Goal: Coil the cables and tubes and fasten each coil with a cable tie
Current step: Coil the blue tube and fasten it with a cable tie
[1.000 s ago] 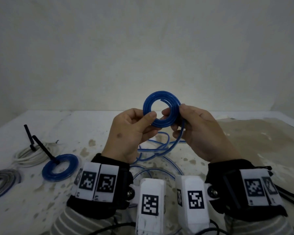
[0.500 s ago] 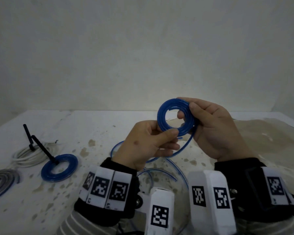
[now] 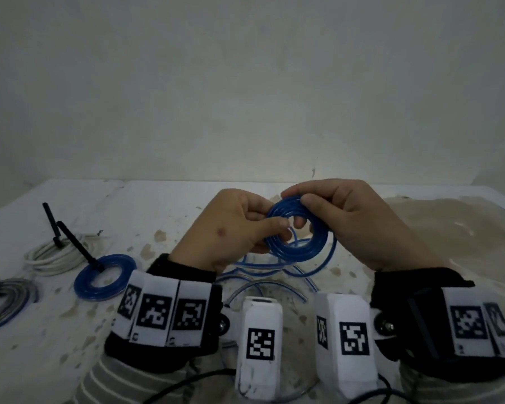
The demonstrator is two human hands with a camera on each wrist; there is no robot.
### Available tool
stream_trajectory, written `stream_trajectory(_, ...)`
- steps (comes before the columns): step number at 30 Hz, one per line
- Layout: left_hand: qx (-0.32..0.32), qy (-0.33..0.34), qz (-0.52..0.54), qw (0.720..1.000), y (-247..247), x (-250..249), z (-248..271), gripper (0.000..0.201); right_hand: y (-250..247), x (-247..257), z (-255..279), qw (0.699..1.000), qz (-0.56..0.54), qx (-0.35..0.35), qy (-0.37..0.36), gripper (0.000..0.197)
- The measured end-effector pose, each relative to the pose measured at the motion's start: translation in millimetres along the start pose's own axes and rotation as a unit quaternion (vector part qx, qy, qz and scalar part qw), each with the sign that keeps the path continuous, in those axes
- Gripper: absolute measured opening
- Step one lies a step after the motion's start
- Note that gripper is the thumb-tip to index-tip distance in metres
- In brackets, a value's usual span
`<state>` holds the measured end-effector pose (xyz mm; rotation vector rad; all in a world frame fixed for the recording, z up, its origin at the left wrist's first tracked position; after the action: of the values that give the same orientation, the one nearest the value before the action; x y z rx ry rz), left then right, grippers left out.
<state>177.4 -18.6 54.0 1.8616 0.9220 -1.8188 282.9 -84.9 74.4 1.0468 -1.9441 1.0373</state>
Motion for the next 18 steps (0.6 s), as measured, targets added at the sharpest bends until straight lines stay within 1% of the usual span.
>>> stream_trajectory(2,-0.011,0.007,0.010,1.000,-0.6,-1.8,0.4,0.008,-2.1,0.5,-0.4,1.000,-0.020,-0.016,-0.003,0.026)
stream_trajectory(5,-0.070,0.024,0.081,0.994,-9.3,-4.0,-2.3,0.003,-7.6,-3.8,0.4,0.993,-0.101,-0.049,0.017,0.017)
stream_trajectory(7,-0.102,0.032,0.124,0.987,-13.8,-3.8,-3.4,0.004,-4.8,-5.8,0.6,0.994,-0.104,-0.036,0.027,0.018)
stream_trajectory(8,-0.104,0.033,0.141,0.984,-13.0,-3.2,-3.5,0.002,-3.1,-6.4,0.7,0.994,-0.106,-0.031,0.028,0.019)
stream_trajectory(9,-0.100,0.031,0.160,0.981,-11.2,-2.6,-3.5,0.001,-2.5,-6.2,0.4,0.993,-0.111,-0.031,0.026,0.019)
stream_trajectory(12,-0.059,0.014,0.217,0.974,-3.1,1.1,-4.1,0.017,-4.6,-7.5,-0.5,0.985,-0.161,-0.045,0.028,0.023)
stream_trajectory(14,-0.032,-0.003,0.226,0.973,0.2,4.2,-5.3,0.023,-6.6,-6.1,-0.5,0.982,-0.183,-0.047,0.020,0.030)
stream_trajectory(15,-0.020,-0.015,0.221,0.975,1.4,6.4,-5.6,0.023,-7.6,-5.4,-0.4,0.982,-0.181,-0.049,0.013,0.030)
stream_trajectory(18,0.022,-0.057,0.201,0.978,6.6,12.9,-4.6,0.021,-7.8,-5.4,-1.2,0.985,-0.162,-0.062,0.005,0.018)
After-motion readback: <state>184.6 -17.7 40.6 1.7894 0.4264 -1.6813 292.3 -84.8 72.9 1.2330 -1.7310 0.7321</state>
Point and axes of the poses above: each hand's wrist, its own z-axis away from the middle knuckle, its own y-axis out of the palm, x = y × z, the point moved 8 cm from there along -z, towards the middle knuckle, and after that the axes turned 5 degrees about -y, right-handed, at the moved point
